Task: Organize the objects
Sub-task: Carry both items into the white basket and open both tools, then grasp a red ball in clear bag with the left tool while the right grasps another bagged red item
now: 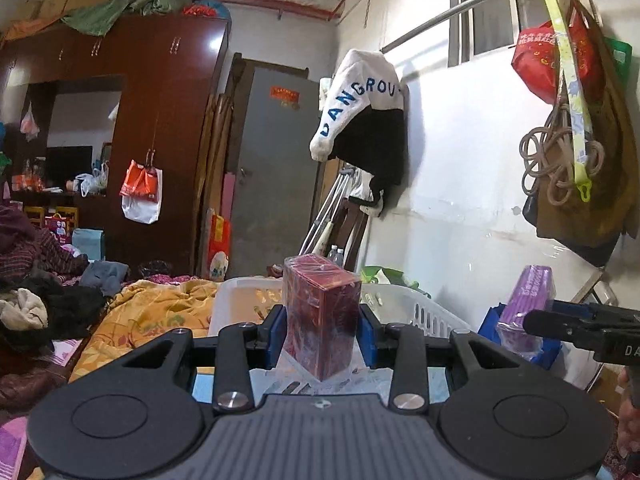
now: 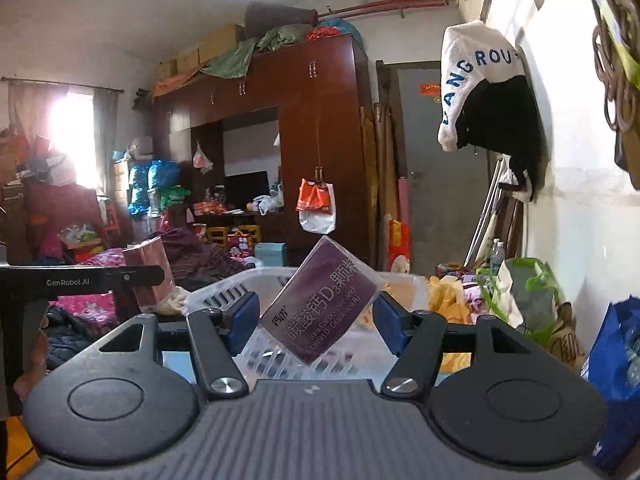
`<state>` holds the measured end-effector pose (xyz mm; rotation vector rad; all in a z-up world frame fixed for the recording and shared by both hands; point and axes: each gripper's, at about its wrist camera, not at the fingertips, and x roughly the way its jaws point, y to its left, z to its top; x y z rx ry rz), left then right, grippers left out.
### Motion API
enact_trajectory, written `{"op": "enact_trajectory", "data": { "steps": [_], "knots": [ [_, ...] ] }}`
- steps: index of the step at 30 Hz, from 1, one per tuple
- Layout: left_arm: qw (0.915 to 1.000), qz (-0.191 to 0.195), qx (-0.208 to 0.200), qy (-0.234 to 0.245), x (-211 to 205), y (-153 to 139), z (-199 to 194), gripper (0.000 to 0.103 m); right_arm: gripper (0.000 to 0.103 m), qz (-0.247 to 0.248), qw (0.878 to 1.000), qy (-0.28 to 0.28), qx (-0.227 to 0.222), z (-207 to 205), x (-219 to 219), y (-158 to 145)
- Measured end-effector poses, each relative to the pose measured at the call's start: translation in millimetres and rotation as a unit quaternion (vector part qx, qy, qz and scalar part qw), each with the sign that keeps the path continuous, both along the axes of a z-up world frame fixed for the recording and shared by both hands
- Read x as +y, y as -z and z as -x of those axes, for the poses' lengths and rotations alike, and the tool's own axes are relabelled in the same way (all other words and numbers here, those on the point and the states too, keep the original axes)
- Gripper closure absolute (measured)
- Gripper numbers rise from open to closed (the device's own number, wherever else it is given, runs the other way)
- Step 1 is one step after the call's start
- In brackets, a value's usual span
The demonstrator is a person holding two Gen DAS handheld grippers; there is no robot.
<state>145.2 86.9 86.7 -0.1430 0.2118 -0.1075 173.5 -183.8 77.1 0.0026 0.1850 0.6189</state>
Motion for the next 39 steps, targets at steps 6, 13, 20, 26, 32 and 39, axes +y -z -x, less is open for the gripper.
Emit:
{"op": "enact_trajectory", "data": {
  "steps": [6, 13, 20, 26, 32, 39],
  "knots": [
    [1.0, -0.002, 0.001, -0.007, -1, -10, -25, 0.062, 0.037, 0.022, 1.0, 0.006, 0.001, -20, 21, -4],
    [0.9986, -0.009, 0.051, -0.015, -11, -16, -97, 0.062, 0.038, 0.065, 0.998, 0.024, -0.002, -69, 55, 7],
    [0.9955, -0.034, 0.086, -0.022, -17, -4, -125, 0.054, 0.026, 0.079, 0.996, 0.025, -0.026, -71, 62, 20],
    [0.9969, -0.055, 0.039, -0.041, -16, -1, -77, 0.026, 0.0, 0.042, 0.999, 0.027, -0.018, -21, 24, 15],
    [0.999, -0.04, 0.001, -0.022, -25, 14, 4, 0.012, 0.0, -0.001, 1.0, 0.02, 0.022, 44, -33, 60],
    [0.9978, -0.05, -0.035, 0.025, -63, 69, 93, 0.012, 0.003, 0.02, 0.998, 0.008, 0.05, 70, -43, 98]
  ]
}}
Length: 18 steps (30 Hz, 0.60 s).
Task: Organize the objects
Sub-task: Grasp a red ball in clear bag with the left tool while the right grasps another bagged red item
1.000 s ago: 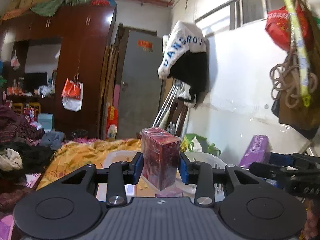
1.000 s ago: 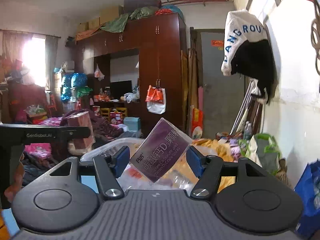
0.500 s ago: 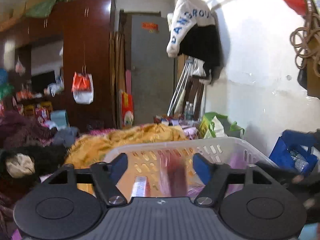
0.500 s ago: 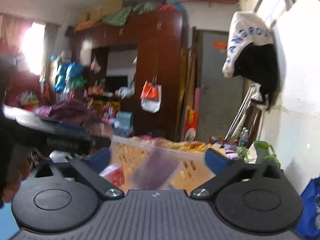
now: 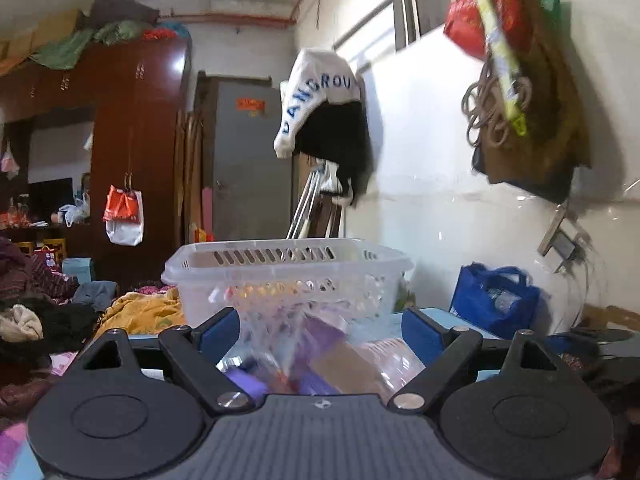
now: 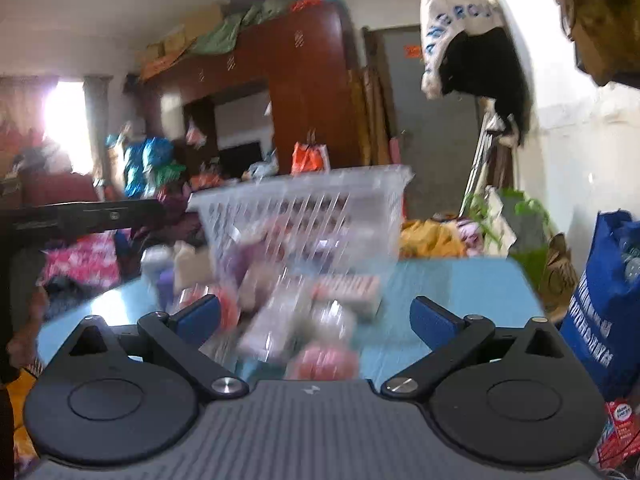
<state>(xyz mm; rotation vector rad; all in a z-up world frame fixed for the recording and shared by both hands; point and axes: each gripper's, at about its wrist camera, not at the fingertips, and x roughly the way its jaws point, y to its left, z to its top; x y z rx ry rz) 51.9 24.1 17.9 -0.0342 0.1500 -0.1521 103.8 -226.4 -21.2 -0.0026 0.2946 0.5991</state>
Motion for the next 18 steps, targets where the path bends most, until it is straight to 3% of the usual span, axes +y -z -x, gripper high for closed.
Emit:
{"op": "enact_trajectory", "data": {
  "steps": [3, 8, 12, 16, 18],
  "knots": [
    [0.9998, 0.013, 0.008, 0.016, -8, 10, 10, 0.012, 0.013, 0.014, 1.0, 0.004, 0.01, -7, 7, 5],
    [0.9991, -0.025, 0.023, 0.027, -32, 18, 4, 0.012, 0.036, 0.039, 0.999, -0.009, 0.034, -16, 18, 9],
    [0.998, -0.031, 0.041, 0.038, -43, 28, 1, 0.012, 0.041, 0.046, 0.998, -0.006, 0.035, -16, 18, 10],
    [0.9972, -0.053, 0.044, 0.028, -55, 35, -3, 0.013, 0.053, 0.043, 0.998, -0.008, 0.042, -18, 16, 13],
    [0.9969, -0.054, 0.051, 0.028, -58, 38, -7, 0.017, 0.053, 0.042, 0.998, -0.008, 0.041, -15, 16, 17]
  ]
}}
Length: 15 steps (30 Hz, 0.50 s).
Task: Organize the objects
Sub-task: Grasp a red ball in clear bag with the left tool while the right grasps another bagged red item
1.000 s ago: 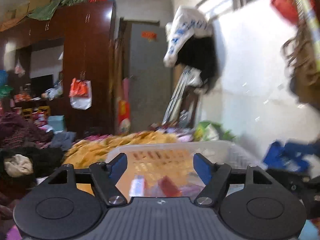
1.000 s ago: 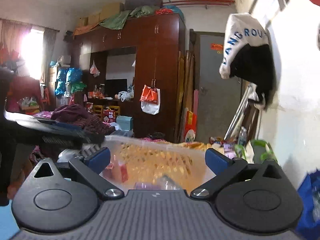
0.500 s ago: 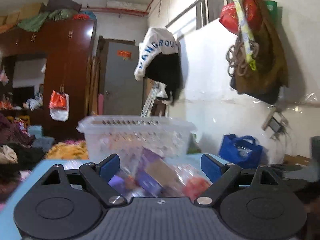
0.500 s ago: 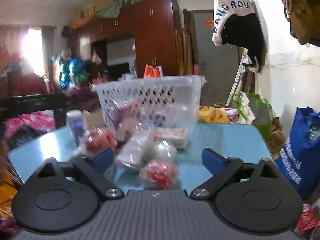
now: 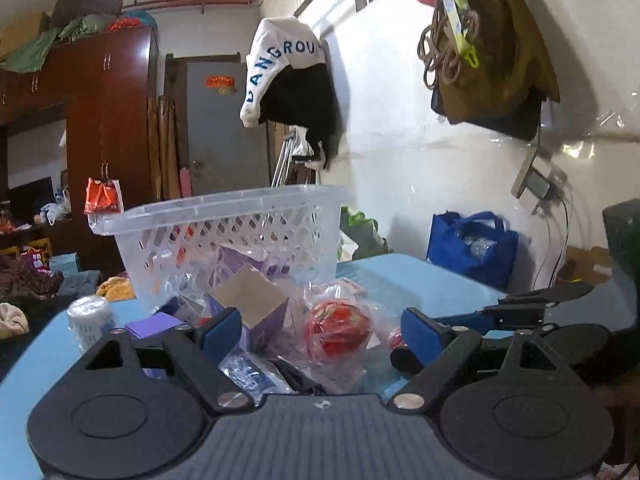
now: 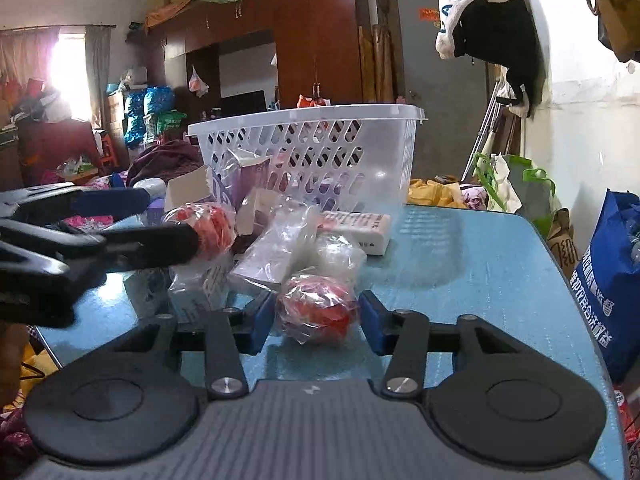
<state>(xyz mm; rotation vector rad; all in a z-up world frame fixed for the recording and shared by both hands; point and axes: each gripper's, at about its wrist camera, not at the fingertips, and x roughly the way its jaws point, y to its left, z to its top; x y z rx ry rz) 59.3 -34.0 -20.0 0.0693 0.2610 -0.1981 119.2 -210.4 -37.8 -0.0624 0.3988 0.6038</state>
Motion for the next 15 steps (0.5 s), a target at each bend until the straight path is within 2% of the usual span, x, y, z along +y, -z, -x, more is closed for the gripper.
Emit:
{"op": "enact_trajectory", "data": {
  "steps": [3, 6, 9, 15],
  "knots": [
    [0.9999, 0.003, 0.013, 0.001, -1, 3, -5, 0.034, 0.053, 0.0, 1.0, 0.0, 0.0, 1, 0, 1],
    [0.9998, 0.004, 0.02, 0.006, -3, 6, -9, 0.041, 0.053, 0.0, 1.0, 0.0, 0.0, 4, 1, 2],
    [0.9998, 0.001, 0.021, 0.004, -4, 10, -10, 0.052, 0.053, 0.0, 1.0, -0.001, -0.001, 4, 1, 2],
    [0.9996, 0.017, -0.021, 0.001, 8, 3, 8, 0.054, 0.053, -0.005, 1.0, -0.003, -0.005, 5, 0, 2]
  ]
}}
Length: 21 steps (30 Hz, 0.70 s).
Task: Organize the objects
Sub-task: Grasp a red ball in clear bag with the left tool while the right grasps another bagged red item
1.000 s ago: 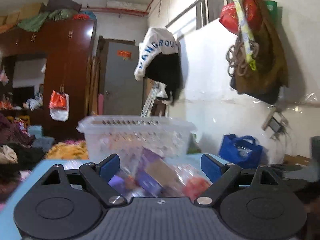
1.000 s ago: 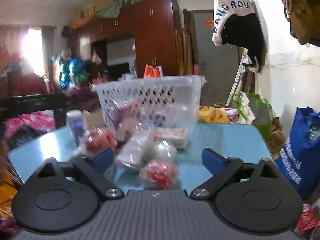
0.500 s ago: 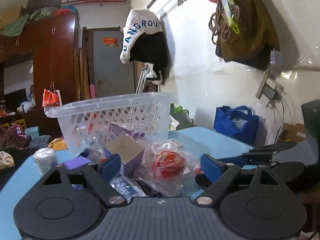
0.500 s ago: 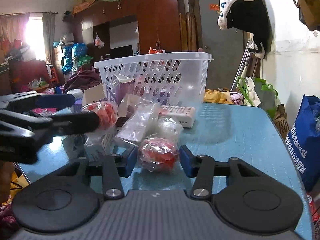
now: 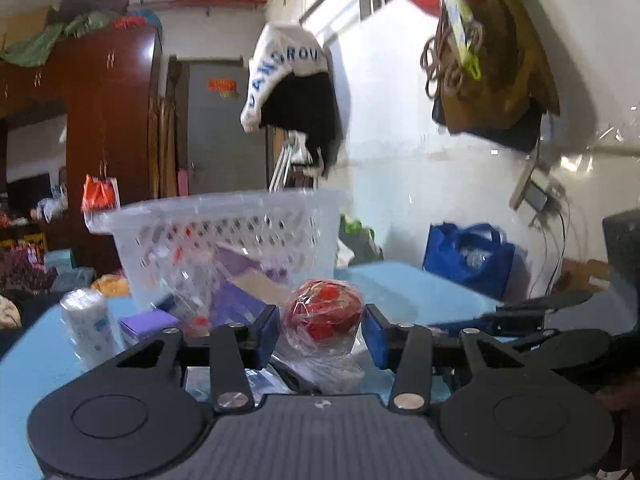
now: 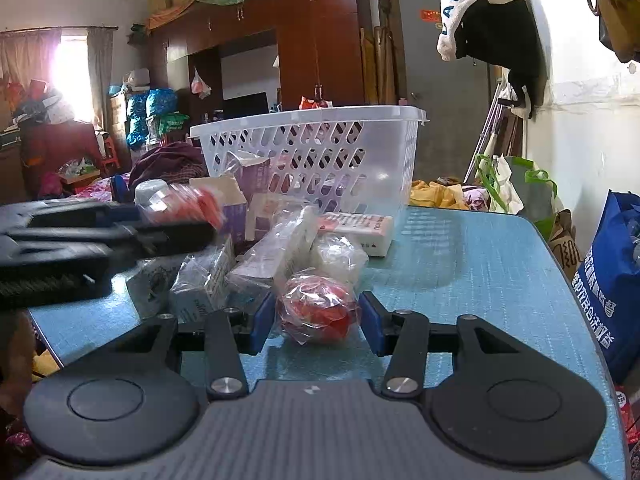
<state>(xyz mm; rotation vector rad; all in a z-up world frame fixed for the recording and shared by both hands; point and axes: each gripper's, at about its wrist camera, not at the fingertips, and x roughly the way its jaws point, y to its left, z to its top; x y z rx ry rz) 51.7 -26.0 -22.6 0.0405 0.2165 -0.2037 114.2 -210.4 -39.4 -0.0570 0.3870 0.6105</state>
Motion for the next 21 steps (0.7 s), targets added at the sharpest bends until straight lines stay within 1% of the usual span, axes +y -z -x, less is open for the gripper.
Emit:
{"op": "enact_trajectory", "data": {
  "steps": [2, 9, 14, 21],
  "knots": [
    [1.0, 0.004, -0.006, 0.001, 5, -4, 4, 0.054, 0.053, -0.004, 1.0, -0.001, -0.004, 1, -1, 0],
    [0.9989, 0.04, -0.022, 0.007, 26, -12, 10, 0.054, 0.053, -0.029, 0.999, 0.01, -0.029, 10, -10, -8],
    [0.998, 0.05, -0.039, -0.005, 39, -17, 16, 0.054, 0.053, -0.04, 0.998, 0.014, -0.049, 18, -15, -20],
    [0.9968, 0.061, -0.046, -0.023, 55, -22, 18, 0.054, 0.053, -0.05, 0.997, 0.008, -0.055, 20, -14, -25]
  ]
}}
